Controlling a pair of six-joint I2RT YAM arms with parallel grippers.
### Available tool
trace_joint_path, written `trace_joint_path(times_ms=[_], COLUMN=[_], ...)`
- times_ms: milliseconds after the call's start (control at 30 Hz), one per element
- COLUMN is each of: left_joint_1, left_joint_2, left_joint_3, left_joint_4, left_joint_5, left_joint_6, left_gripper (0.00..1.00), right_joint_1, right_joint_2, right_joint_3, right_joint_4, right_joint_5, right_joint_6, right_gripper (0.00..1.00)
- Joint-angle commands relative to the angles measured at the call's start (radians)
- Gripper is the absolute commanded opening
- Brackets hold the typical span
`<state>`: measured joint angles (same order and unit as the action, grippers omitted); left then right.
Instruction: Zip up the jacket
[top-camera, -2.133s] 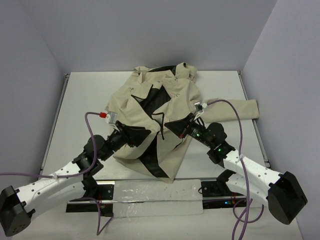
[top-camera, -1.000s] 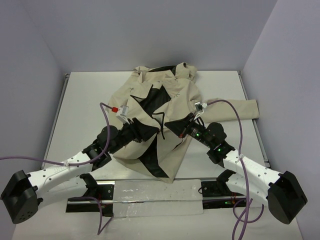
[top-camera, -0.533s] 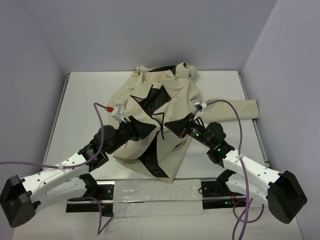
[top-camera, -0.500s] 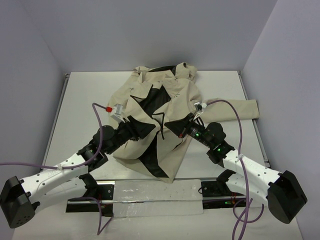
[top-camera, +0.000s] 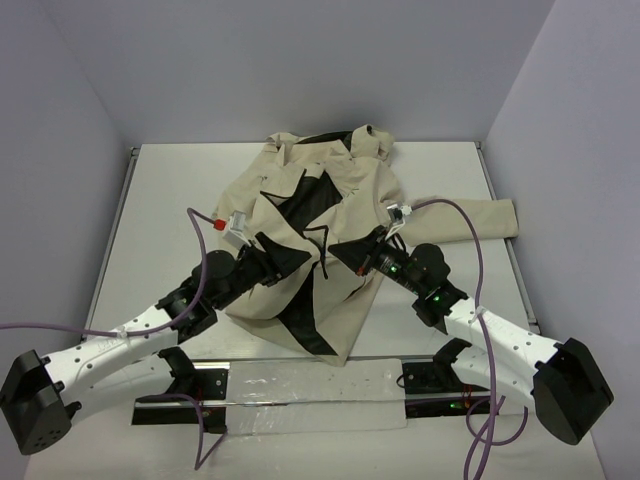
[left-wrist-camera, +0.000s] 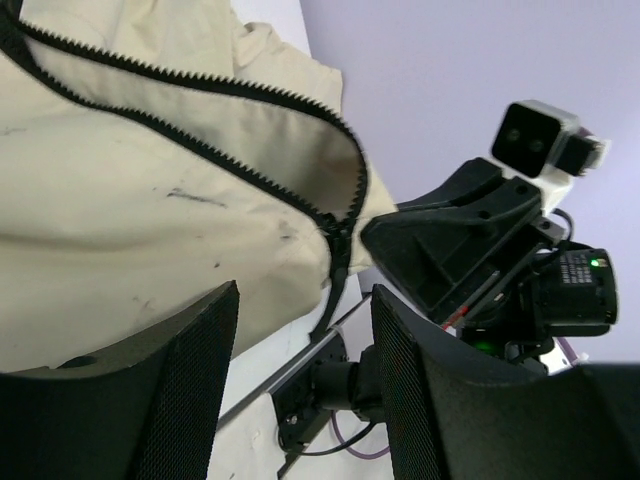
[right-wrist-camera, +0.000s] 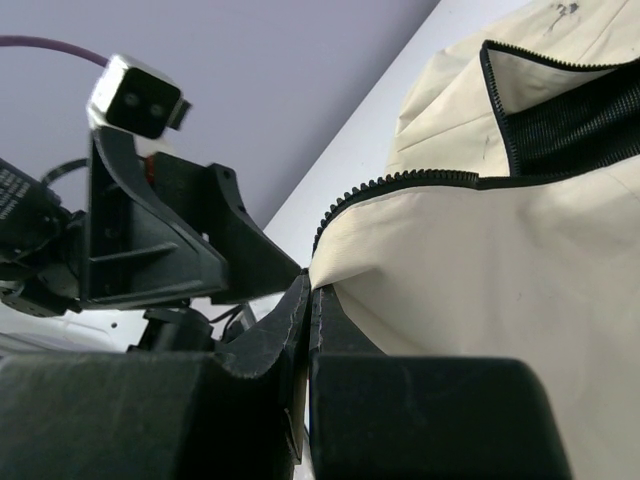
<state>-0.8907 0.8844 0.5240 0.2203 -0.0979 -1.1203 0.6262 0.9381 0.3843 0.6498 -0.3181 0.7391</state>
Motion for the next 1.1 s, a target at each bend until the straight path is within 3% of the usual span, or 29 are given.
trace_joint_path(times_ms=[0, 133, 600, 1067], left_joint_1=[-0.005, -0.005, -0.005, -0.005], left_joint_2=[0.038, 0.065, 0.097, 0.124], left_joint_3=[0.041, 0.047, -0.042, -0.038], left_joint_4=[-0.008, 0.001, 0.284, 0.298], left_joint_5=[0.020, 0.029, 0.090, 0.104], left_joint_6=[-0.056, -0.057, -0.055, -0.040], left_gripper=[0.63, 0.64, 0.56, 0.49], right_joint_1=[0.009, 0.013, 0.017, 0.024], right_joint_2=[-0.008, -0.016, -0.015, -0.010], right_joint_3=[0.056, 0.057, 0.067, 0.075], right_joint_4=[0.054, 0.046, 0.031, 0.024], right_joint_5=[0.021, 0.026, 0.028, 0.030], right_joint_6=[-0.006, -0.008, -0.012, -0.015], right_gripper=[0.00, 0.00, 0.00, 0.00])
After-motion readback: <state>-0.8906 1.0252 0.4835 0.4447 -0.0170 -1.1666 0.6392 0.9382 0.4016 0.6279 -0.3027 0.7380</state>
